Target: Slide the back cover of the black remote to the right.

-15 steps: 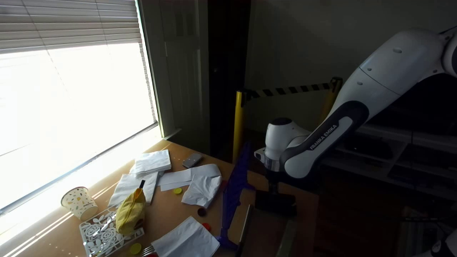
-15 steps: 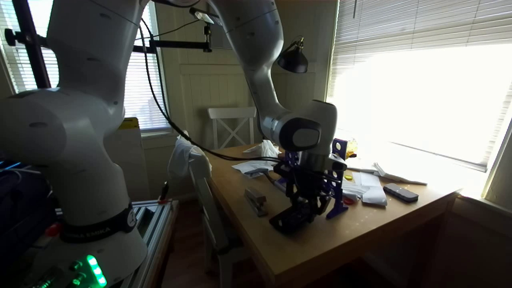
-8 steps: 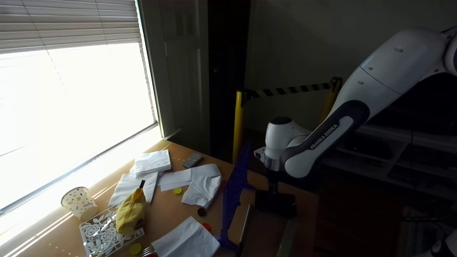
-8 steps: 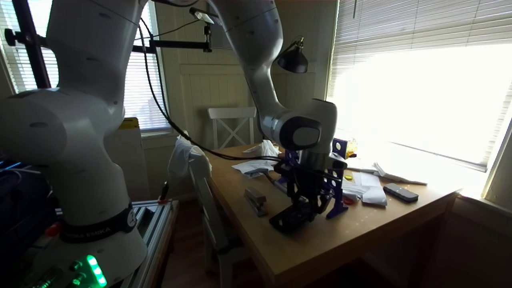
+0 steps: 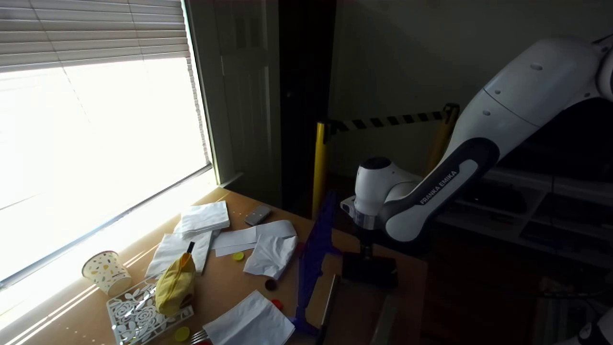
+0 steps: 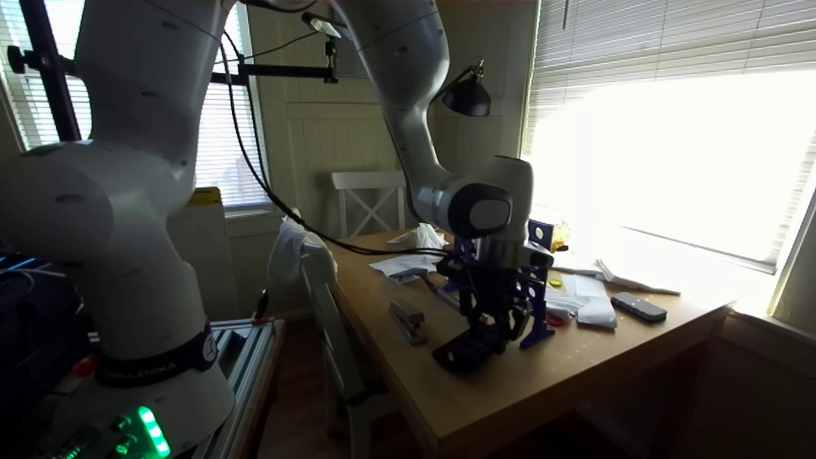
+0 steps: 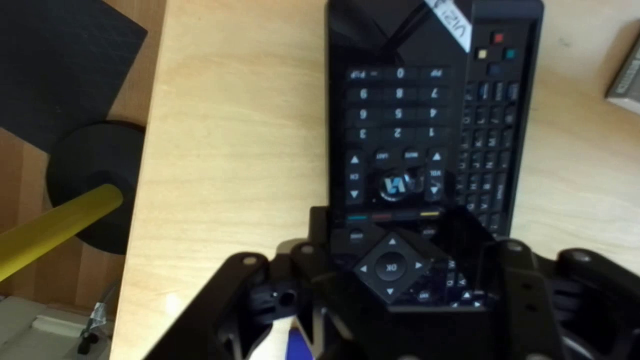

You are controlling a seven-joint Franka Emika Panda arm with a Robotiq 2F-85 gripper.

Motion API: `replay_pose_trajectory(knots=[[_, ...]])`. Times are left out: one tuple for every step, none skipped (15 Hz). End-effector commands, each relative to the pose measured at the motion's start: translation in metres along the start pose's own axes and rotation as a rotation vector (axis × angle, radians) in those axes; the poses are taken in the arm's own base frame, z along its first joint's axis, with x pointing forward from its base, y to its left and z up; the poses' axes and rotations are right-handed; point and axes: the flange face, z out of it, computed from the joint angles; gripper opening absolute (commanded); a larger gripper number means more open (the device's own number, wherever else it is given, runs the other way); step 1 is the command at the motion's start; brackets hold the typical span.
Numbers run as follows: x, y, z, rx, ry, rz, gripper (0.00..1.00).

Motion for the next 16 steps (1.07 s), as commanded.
replay_pose_trajectory(knots=[[-0.005,0.000,0.000,-0.057,-0.002,0.019,0.36],[-0.005,0.001,0.000,-0.067,-0.006,0.023,0.36],[-0.005,0.002,-0.001,-0.086,-0.004,0.028,0.36],[-0.005,0.002,-0.002,-0.099,-0.003,0.032,0.36],[-0.005,0.003,-0.003,-0.113,-0.004,0.037,0.36],[-0.006,0.005,-0.005,-0.133,-0.004,0.047,0.36],[-0.007,0.007,-0.005,-0.149,-0.008,0.052,0.36],[-0.007,0.009,-0.006,-0.169,-0.011,0.059,0.36],[-0.009,0.011,-0.006,-0.183,-0.015,0.064,0.36],[-0.010,0.012,-0.008,-0.203,-0.017,0.071,0.36],[-0.012,0.014,-0.008,-0.219,-0.017,0.075,0.36],[-0.013,0.016,-0.010,-0.236,-0.016,0.081,0.36],[-0.014,0.018,-0.012,-0.255,-0.016,0.088,0.36],[-0.016,0.019,-0.015,-0.281,-0.013,0.097,0.36],[-0.017,0.021,-0.017,-0.302,-0.012,0.105,0.36],[-0.019,0.023,-0.021,-0.334,-0.008,0.117,0.36]])
